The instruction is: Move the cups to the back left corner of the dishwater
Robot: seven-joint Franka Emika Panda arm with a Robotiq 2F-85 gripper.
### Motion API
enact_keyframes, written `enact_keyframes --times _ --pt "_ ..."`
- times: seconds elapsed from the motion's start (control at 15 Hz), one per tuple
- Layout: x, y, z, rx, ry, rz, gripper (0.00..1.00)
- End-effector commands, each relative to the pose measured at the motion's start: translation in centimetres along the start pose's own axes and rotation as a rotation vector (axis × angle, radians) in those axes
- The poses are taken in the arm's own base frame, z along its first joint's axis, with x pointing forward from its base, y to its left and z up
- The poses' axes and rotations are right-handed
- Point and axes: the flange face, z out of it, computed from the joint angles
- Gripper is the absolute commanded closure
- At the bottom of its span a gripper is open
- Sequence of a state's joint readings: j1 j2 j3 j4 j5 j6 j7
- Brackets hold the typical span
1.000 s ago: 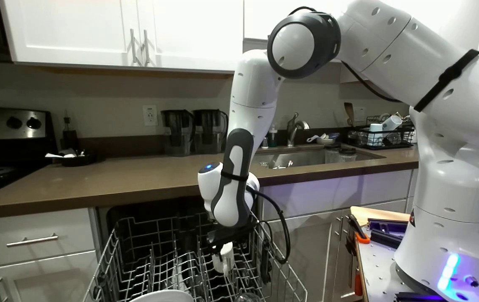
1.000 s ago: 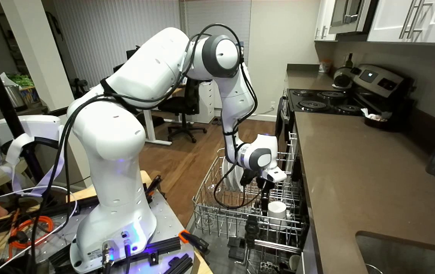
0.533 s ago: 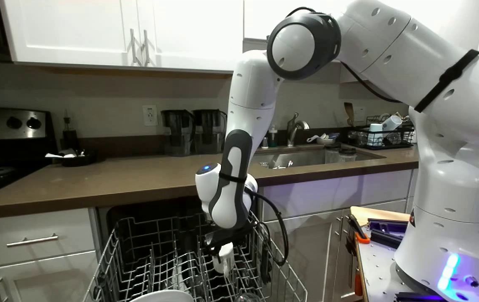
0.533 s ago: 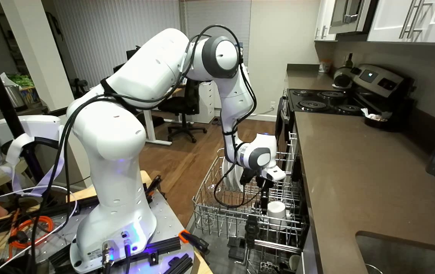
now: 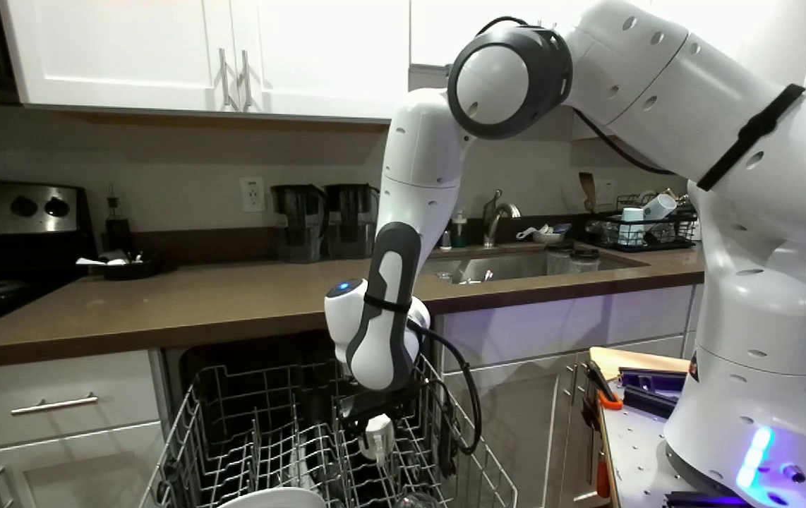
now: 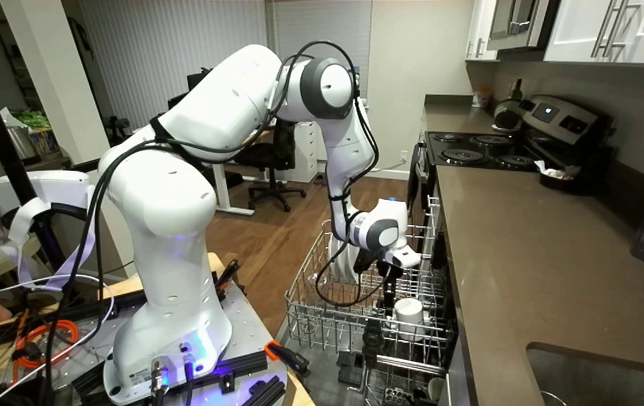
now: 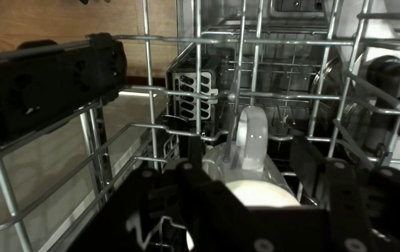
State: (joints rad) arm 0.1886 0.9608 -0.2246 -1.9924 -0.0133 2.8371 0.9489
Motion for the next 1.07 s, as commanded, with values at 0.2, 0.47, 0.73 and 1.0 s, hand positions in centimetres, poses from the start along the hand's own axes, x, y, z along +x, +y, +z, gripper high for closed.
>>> enact_keyframes --times 0.2,0.47,0.73,1.0 --pt "0.19 -0.39 0.75 0.013 -0.009 0.013 0.44" --pt "0.32 -0.33 0.81 0.014 -0.01 0.019 0.51" --pt "0.54 -0.2 0.8 0.019 -0.01 0.022 0.58" --pt "0.69 -0.1 0.81 0.021 -0.012 0.026 0.63"
